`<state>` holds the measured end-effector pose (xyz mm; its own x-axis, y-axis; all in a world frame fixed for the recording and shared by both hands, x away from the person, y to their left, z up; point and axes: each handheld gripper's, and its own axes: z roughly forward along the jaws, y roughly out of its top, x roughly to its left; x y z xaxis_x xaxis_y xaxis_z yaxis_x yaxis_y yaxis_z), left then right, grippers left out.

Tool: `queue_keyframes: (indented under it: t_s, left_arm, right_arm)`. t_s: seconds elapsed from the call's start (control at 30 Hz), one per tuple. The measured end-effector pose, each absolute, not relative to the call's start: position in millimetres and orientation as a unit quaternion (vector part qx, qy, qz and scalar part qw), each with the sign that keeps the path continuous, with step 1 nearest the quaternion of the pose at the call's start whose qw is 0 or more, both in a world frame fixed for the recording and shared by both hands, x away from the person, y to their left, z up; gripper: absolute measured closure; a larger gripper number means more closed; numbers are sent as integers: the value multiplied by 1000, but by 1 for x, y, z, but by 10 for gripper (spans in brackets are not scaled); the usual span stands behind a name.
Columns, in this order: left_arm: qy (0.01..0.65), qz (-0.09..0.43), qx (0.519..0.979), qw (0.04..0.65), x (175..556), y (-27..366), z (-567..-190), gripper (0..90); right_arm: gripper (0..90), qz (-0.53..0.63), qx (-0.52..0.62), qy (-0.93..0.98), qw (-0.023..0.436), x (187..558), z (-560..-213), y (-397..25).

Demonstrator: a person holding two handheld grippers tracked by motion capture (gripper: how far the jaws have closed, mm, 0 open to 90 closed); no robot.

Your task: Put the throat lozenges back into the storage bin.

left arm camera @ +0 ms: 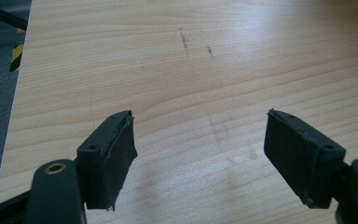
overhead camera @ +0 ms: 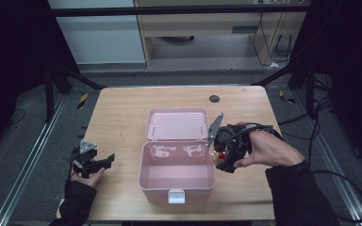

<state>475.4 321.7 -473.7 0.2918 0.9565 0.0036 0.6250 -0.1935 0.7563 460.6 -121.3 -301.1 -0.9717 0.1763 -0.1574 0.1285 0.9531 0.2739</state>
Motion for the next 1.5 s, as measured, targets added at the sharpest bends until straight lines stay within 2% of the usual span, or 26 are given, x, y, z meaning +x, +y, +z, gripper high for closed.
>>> queue_keyframes:
  t_s: [0.6,1.5]
  left_arm:
    - [540,249,731,335,475,322,-473,240]
    - [539,250,731,336,475,322,-473,242]
  right_arm:
    - [207,134,54,986,80,469,-318,-86]
    - [207,143,36,987,64,474,-357,-66]
